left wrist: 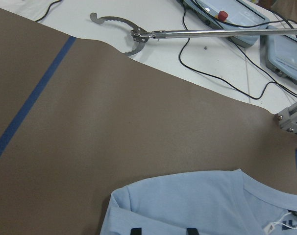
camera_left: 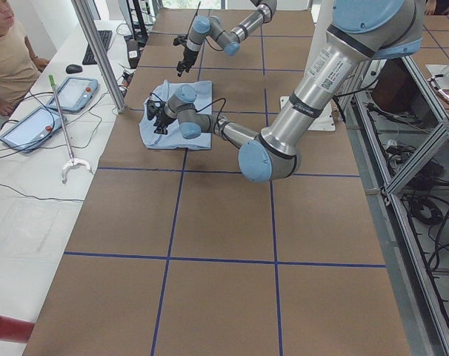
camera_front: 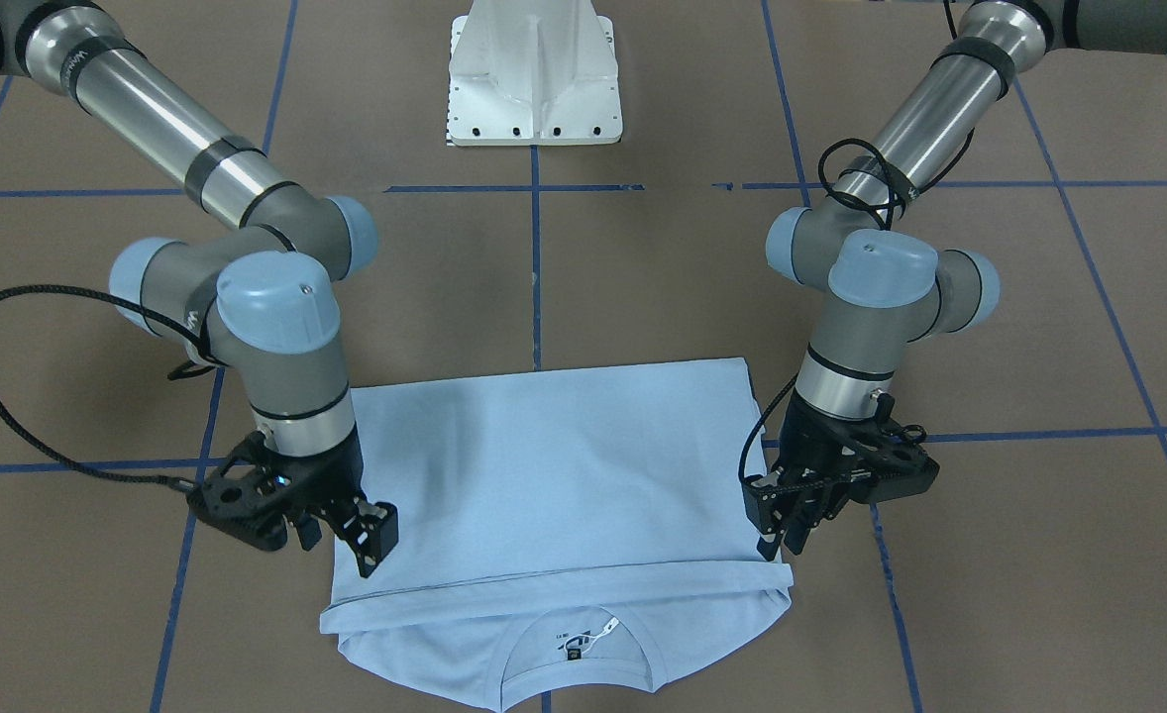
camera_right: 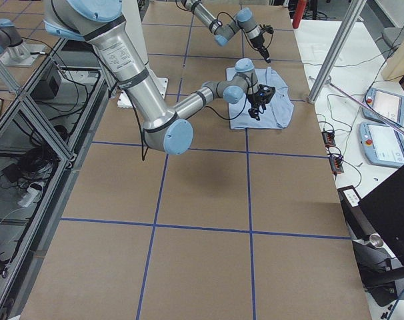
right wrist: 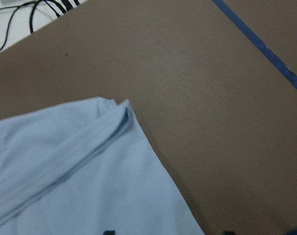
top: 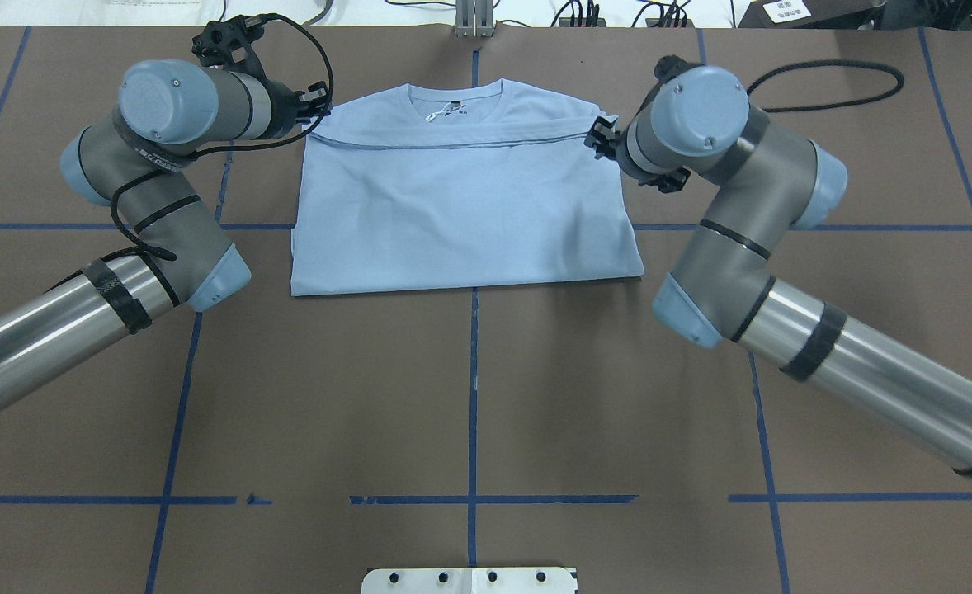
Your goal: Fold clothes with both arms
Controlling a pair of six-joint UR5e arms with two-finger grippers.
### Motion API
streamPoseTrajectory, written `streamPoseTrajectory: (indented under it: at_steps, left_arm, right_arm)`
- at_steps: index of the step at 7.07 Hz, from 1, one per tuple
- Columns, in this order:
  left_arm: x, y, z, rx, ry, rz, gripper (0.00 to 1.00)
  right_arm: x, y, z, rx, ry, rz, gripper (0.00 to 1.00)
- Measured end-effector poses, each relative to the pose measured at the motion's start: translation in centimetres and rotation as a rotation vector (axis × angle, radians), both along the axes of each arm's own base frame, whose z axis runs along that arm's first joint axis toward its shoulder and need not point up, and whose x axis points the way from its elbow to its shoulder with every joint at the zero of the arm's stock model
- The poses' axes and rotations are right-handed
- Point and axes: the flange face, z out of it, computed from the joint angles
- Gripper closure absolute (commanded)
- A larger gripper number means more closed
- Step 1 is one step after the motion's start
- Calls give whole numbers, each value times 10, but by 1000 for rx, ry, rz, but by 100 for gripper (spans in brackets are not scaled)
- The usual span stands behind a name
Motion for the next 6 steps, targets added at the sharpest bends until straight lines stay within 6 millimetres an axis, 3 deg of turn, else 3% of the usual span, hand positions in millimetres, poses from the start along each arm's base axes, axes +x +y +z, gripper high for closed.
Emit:
streamPoseTrajectory:
  at_steps: [1, 2, 4, 6]
  left_arm:
    - [0, 1, -2, -1, 9, 0, 59]
    - [-1, 1, -3, -7, 17, -3, 59]
    - [-1, 1, -3, -18, 28, -10, 59]
    - [-1, 1, -2, -23, 31, -14, 59]
  right_arm:
    - [1, 40, 17, -37, -20, -10, 21]
    - [0, 65, 27, -64, -32, -15, 21]
    - [-8, 86, 38, -98, -36, -20, 23]
    - [-15, 90, 42, -108, -32, -26, 23]
